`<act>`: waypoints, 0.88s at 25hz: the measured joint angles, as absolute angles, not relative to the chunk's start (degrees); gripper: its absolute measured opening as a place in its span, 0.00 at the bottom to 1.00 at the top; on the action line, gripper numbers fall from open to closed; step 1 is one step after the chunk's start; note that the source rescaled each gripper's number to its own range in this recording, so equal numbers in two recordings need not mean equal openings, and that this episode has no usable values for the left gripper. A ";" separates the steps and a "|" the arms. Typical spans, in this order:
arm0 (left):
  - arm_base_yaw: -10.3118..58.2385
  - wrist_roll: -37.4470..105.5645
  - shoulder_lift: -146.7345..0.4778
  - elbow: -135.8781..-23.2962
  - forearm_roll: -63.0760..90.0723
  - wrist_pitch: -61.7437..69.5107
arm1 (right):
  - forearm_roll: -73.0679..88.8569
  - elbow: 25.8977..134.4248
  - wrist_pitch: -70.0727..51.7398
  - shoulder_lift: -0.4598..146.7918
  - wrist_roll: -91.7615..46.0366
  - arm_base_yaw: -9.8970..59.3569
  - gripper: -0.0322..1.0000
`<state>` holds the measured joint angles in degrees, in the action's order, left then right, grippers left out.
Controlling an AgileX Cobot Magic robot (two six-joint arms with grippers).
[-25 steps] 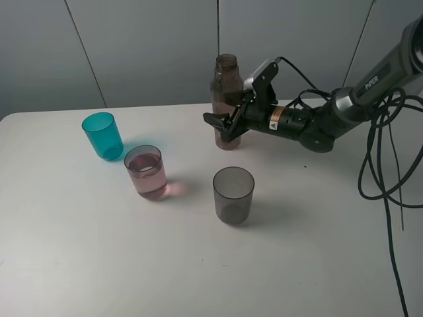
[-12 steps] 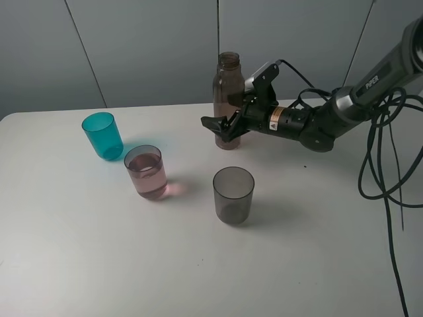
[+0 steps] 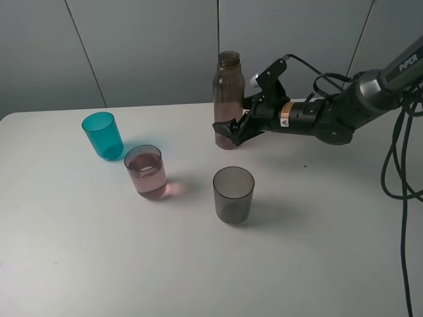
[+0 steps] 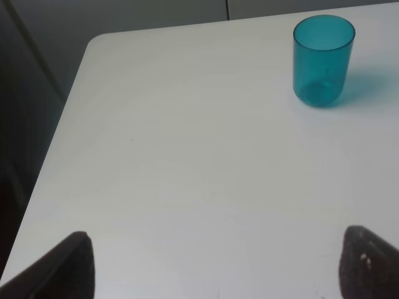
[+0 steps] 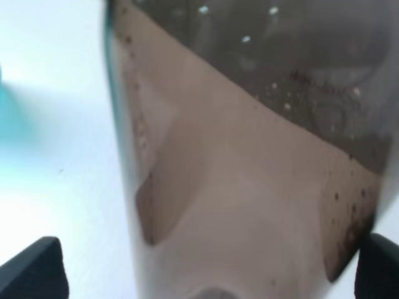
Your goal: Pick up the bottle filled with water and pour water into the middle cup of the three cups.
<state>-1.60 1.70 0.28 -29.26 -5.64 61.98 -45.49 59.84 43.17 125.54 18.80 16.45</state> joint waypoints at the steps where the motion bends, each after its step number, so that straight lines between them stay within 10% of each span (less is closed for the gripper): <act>1: -1.60 1.70 0.28 -29.26 -5.64 61.98 | -45.49 58.51 42.46 124.41 18.31 16.45 0.99; 11: -1.60 1.70 0.28 -29.26 -5.64 61.98 | -39.06 47.51 33.46 107.58 16.87 16.25 0.99; 22: -1.60 1.70 0.28 -29.26 -5.64 61.98 | -4.66 46.69 -13.08 75.58 -5.38 16.00 0.99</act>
<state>-1.60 1.70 0.28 -29.26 -5.64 61.98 -4.66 46.69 -13.08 75.58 -5.38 16.00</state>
